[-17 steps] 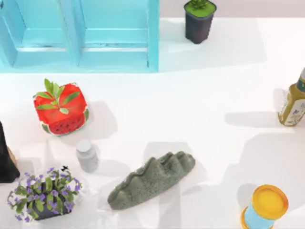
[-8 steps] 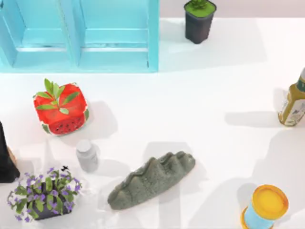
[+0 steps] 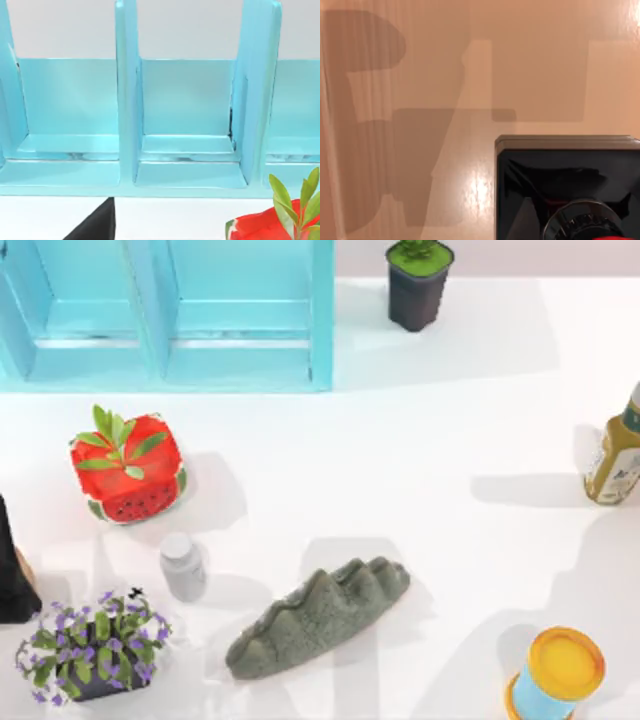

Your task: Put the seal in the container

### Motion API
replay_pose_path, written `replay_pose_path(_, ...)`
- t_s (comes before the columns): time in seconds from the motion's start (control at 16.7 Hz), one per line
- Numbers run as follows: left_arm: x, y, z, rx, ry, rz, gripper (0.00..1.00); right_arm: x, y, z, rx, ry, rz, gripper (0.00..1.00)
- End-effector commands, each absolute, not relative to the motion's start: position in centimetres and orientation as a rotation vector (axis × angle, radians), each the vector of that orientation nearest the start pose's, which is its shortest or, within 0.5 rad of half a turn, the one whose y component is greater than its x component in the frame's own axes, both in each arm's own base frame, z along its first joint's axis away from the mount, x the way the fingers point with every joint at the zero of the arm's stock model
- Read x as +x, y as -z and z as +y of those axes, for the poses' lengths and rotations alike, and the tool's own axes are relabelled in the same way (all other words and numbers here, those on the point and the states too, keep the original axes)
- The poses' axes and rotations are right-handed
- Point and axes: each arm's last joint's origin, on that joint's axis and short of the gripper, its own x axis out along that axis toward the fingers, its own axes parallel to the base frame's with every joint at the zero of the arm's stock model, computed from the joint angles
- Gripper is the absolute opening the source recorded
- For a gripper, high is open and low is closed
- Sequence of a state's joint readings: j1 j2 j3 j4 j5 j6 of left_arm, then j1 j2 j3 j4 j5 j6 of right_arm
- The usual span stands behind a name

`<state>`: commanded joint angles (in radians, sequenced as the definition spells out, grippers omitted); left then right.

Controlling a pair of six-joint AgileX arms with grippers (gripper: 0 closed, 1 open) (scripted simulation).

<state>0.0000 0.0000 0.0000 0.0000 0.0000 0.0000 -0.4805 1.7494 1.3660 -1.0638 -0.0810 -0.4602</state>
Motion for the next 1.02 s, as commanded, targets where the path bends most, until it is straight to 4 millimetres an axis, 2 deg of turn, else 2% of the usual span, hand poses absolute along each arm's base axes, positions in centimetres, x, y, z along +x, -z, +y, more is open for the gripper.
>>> replay_pose_path(0.66, 10.57, -16.00, -0.12, 0.000, 0.000, 0.000, 1.00, 29.93, -22.56, -14.99, 0.021, -0.005, 1.424, 0.98)
replay_pose_path(1.02, 10.57, -16.00, -0.12, 0.000, 0.000, 0.000, 1.00, 29.93, -22.56, -14.99, 0.021, -0.005, 1.424, 1.00)
